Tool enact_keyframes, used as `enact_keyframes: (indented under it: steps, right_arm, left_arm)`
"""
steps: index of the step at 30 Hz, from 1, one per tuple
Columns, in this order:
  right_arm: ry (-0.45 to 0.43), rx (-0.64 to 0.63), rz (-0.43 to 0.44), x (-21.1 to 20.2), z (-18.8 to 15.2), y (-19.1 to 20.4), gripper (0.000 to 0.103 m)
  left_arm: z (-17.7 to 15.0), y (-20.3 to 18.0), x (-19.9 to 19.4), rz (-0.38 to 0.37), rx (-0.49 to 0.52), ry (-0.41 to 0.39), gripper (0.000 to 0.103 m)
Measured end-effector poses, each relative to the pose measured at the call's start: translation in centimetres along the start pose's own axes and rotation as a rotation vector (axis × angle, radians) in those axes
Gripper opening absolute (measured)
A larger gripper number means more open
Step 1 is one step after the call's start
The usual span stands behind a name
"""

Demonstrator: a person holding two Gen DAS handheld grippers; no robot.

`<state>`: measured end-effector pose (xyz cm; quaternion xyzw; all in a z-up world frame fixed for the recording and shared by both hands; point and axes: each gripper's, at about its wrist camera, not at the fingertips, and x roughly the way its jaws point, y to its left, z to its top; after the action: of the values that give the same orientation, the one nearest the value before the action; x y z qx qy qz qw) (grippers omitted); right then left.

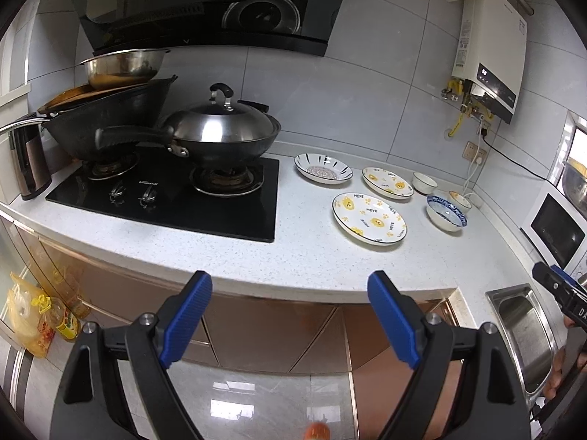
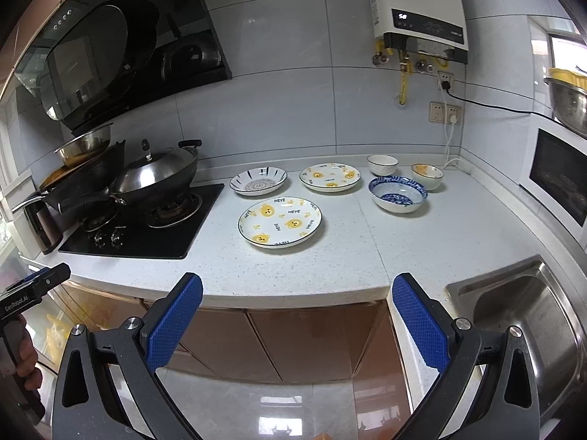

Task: Organize plates and bowls
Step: 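Move both tools down toward the large yellow-bear HEYE plate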

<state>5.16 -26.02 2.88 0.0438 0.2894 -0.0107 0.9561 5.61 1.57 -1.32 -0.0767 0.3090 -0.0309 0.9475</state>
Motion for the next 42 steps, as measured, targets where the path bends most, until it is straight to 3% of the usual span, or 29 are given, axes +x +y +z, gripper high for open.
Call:
enact_keyframes:
  steps: [7,15,21,25,31,35,42]
  right_arm:
    - [0.004,-0.031,0.075,6.9,3.1,-2.5,0.102]
    - [-0.004,-0.082,0.148,16.4,9.7,-6.6,0.102]
    - [-0.013,-0.102,0.189,21.7,11.7,-8.6,0.102]
    - [0.080,-0.078,0.218,26.1,11.3,-9.1,0.102]
    - [0.185,-0.072,0.167,31.3,10.5,-9.3,0.102]
    - [0.270,-0.058,0.125,34.7,9.7,-9.0,0.102]
    - [0.457,0.004,0.144,40.1,7.7,-8.4,0.102]
  left_arm:
    - [3.2,-3.3,5.9,0.040,-0.005,-0.011,0.087]
    - [10.5,-8.4,15.0,0.085,-0.023,-0.039,0.087]
    - [12.5,-11.7,20.5,0.169,0.029,-0.025,0.087]
    - [12.2,-12.3,25.0,0.190,0.056,0.056,0.087]
    - [11.8,-11.9,31.0,0.158,0.097,0.126,0.087]
    - [12.0,-10.8,36.1,0.114,0.107,0.220,0.087]
    - [11.3,-8.9,42.4,0.020,0.045,0.409,0.086]
